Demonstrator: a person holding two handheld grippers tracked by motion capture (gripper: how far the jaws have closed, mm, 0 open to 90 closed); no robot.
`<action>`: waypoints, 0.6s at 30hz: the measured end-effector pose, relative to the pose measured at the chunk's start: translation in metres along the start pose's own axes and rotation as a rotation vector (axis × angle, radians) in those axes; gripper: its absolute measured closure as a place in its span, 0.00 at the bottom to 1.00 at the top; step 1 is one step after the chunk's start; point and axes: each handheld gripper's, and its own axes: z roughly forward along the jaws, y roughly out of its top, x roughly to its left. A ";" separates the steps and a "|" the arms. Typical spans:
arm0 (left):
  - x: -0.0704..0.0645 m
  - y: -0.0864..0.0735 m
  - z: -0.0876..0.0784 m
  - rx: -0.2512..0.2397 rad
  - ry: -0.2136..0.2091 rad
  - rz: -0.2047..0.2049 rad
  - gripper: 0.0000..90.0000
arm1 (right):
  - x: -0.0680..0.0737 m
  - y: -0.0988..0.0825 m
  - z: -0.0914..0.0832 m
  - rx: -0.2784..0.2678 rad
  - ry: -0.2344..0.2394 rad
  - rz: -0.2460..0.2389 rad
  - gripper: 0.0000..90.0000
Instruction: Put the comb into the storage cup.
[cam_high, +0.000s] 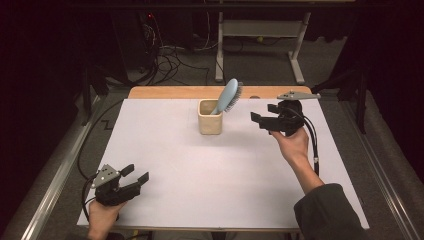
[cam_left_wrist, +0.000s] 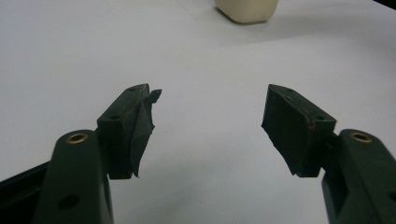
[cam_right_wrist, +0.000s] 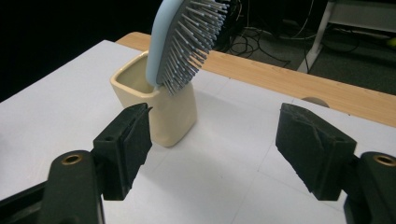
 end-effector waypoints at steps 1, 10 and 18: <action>0.000 0.000 0.000 0.000 0.000 -0.001 0.38 | 0.000 -0.001 -0.001 0.001 -0.002 0.002 0.30; 0.000 0.000 0.000 -0.001 0.001 -0.001 0.38 | -0.004 -0.005 -0.008 -0.008 -0.004 0.008 0.31; 0.000 0.000 0.000 -0.001 0.002 -0.001 0.38 | -0.007 -0.010 -0.013 -0.010 -0.006 0.011 0.31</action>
